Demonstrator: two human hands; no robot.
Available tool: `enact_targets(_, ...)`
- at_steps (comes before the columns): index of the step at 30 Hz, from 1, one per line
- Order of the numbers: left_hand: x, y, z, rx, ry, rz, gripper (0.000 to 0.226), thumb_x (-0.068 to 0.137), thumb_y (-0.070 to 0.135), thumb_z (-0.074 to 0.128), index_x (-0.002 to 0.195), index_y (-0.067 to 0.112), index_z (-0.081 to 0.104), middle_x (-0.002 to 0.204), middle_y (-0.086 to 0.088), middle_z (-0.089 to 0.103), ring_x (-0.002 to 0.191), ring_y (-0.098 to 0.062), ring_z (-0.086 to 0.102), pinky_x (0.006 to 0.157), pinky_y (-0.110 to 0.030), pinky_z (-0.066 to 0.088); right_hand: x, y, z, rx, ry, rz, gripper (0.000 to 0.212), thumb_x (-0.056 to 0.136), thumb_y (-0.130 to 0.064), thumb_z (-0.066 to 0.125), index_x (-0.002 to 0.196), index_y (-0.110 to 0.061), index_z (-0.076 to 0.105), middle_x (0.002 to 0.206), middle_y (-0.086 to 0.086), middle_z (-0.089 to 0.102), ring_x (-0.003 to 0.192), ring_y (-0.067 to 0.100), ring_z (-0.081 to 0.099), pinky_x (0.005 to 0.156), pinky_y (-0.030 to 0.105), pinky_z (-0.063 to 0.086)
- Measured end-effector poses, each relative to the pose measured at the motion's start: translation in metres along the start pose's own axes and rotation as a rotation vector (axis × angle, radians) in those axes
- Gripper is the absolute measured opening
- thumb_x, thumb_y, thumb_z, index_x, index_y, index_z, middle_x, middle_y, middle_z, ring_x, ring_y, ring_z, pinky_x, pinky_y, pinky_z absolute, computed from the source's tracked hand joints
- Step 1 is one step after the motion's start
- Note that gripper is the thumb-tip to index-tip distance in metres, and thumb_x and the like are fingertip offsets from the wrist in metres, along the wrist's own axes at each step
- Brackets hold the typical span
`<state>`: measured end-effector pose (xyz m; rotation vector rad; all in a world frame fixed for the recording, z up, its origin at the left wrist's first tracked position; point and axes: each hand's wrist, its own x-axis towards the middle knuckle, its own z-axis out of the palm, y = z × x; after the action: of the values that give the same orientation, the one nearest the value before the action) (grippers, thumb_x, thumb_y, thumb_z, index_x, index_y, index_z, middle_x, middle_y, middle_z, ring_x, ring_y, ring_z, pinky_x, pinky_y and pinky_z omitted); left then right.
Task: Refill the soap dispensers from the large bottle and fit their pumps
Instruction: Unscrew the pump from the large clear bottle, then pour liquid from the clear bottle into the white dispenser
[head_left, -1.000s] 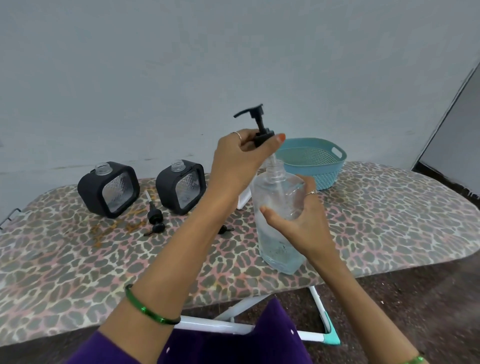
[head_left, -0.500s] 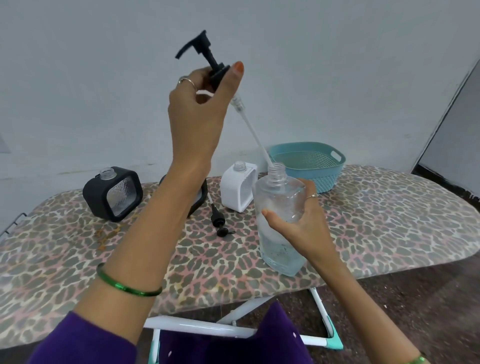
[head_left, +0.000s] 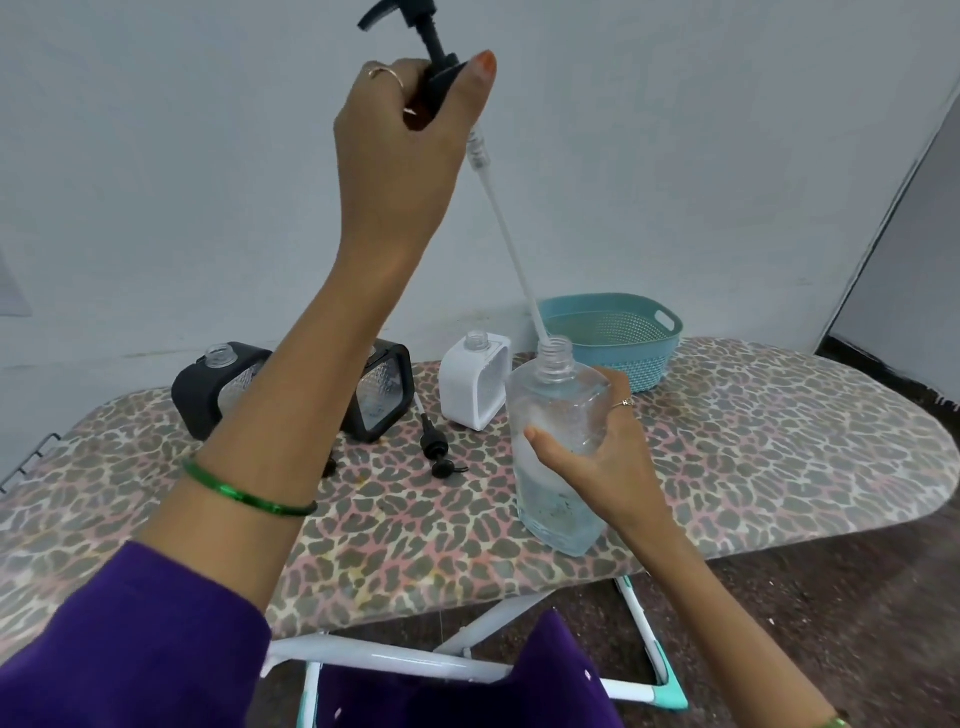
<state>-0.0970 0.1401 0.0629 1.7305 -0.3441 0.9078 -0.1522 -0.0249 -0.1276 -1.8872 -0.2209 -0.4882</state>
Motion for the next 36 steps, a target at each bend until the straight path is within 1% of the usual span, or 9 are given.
enact_targets(4, 0.002, 0.001, -0.004, -0.091, -0.043, -0.151, 0.036, 0.093, 0.047, 0.059, 0.088, 0.012, 0.069, 0.083, 0.000, 0.060, 0.069, -0.007, 0.048, 0.064, -0.015, 0.037, -0.001, 0.000, 0.000, 0.002, -0.003, -0.004, 0.057, 0.068, -0.037, 0.076, 0.114, -0.037, 0.043, 0.106, -0.020, 0.057, 0.098, -0.011, 0.056, 0.079, 0.004, 0.042)
enact_targets(11, -0.015, -0.030, -0.048, -0.204, 0.200, -0.350, 0.029, 0.097, 0.045, 0.054, 0.079, 0.023, 0.061, 0.080, 0.008, 0.057, 0.069, -0.007, 0.052, 0.059, -0.018, 0.038, -0.003, 0.003, -0.001, 0.007, -0.004, 0.004, 0.058, 0.068, -0.037, 0.079, 0.111, -0.048, 0.042, 0.110, -0.020, 0.058, 0.101, -0.010, 0.057, 0.082, 0.010, 0.045)
enact_targets(15, -0.044, -0.063, -0.086, -0.280, 0.313, -0.569, 0.027, 0.097, 0.044, 0.056, 0.086, 0.020, 0.065, 0.082, 0.006, 0.058, 0.069, -0.008, 0.053, 0.061, -0.021, 0.039, -0.003, 0.007, -0.001, 0.032, -0.029, -0.003, 0.058, 0.070, -0.037, 0.083, 0.117, -0.033, 0.049, 0.107, -0.017, 0.063, 0.101, -0.005, 0.060, 0.087, 0.022, 0.047)
enact_targets(18, -0.079, -0.089, -0.116, -0.294, 0.400, -0.711, 0.028, 0.096, 0.041, 0.057, 0.080, 0.019, 0.062, 0.063, 0.008, 0.054, 0.060, -0.008, 0.049, 0.057, -0.022, 0.040, -0.005, 0.003, 0.000, 0.023, -0.008, -0.040, 0.050, 0.072, -0.026, 0.084, 0.107, -0.037, 0.050, 0.101, -0.018, 0.061, 0.095, -0.012, 0.059, 0.083, 0.019, 0.045)
enact_targets(21, -0.113, -0.115, -0.149, -0.210, 0.395, -0.846, 0.029, 0.096, 0.039, 0.058, 0.077, 0.017, 0.064, 0.061, 0.004, 0.055, 0.056, -0.011, 0.047, 0.057, -0.025, 0.038, -0.005, 0.002, 0.000, 0.019, -0.001, -0.046, 0.048, 0.074, -0.019, 0.080, 0.104, -0.036, 0.047, 0.101, -0.025, 0.056, 0.089, -0.017, 0.057, 0.080, 0.012, 0.043)
enact_targets(25, -0.140, -0.153, -0.187, 0.052, 0.322, -1.024, 0.036, 0.091, 0.043, 0.065, 0.091, 0.007, 0.067, 0.077, -0.009, 0.058, 0.058, -0.016, 0.046, 0.056, -0.029, 0.036, -0.004, 0.006, 0.003, 0.027, -0.011, -0.034, 0.064, 0.074, -0.022, 0.079, 0.125, -0.019, 0.042, 0.105, -0.016, 0.057, 0.093, -0.002, 0.059, 0.084, 0.018, 0.041)
enact_targets(28, -0.149, -0.172, -0.204, 0.201, 0.280, -1.068, 0.040, 0.092, 0.043, 0.063, 0.100, 0.004, 0.065, 0.077, -0.013, 0.052, 0.056, -0.018, 0.042, 0.053, -0.030, 0.034, -0.005, 0.005, 0.004, 0.032, -0.009, -0.058, 0.065, 0.073, -0.027, 0.083, 0.124, -0.025, 0.043, 0.112, -0.005, 0.059, 0.104, 0.012, 0.060, 0.089, 0.026, 0.047)
enact_targets(33, -0.154, -0.189, -0.204, 0.413, 0.198, -1.022, 0.031, 0.092, 0.035, 0.062, 0.079, 0.007, 0.055, 0.060, -0.007, 0.044, 0.052, -0.018, 0.038, 0.054, -0.030, 0.033, -0.007, 0.001, 0.004, 0.028, 0.003, -0.077, 0.057, 0.073, -0.033, 0.077, 0.114, -0.045, 0.039, 0.124, 0.001, 0.057, 0.113, 0.018, 0.058, 0.101, 0.041, 0.044)
enact_targets(36, -0.155, -0.197, -0.201, 0.502, 0.170, -1.002, 0.040, 0.091, 0.041, 0.063, 0.073, 0.007, 0.054, 0.054, -0.004, 0.039, 0.046, -0.017, 0.034, 0.048, -0.028, 0.029, -0.007, 0.002, 0.003, 0.036, 0.001, -0.056, 0.062, 0.072, -0.038, 0.078, 0.121, -0.033, 0.041, 0.125, 0.002, 0.057, 0.114, 0.018, 0.058, 0.101, 0.044, 0.045)
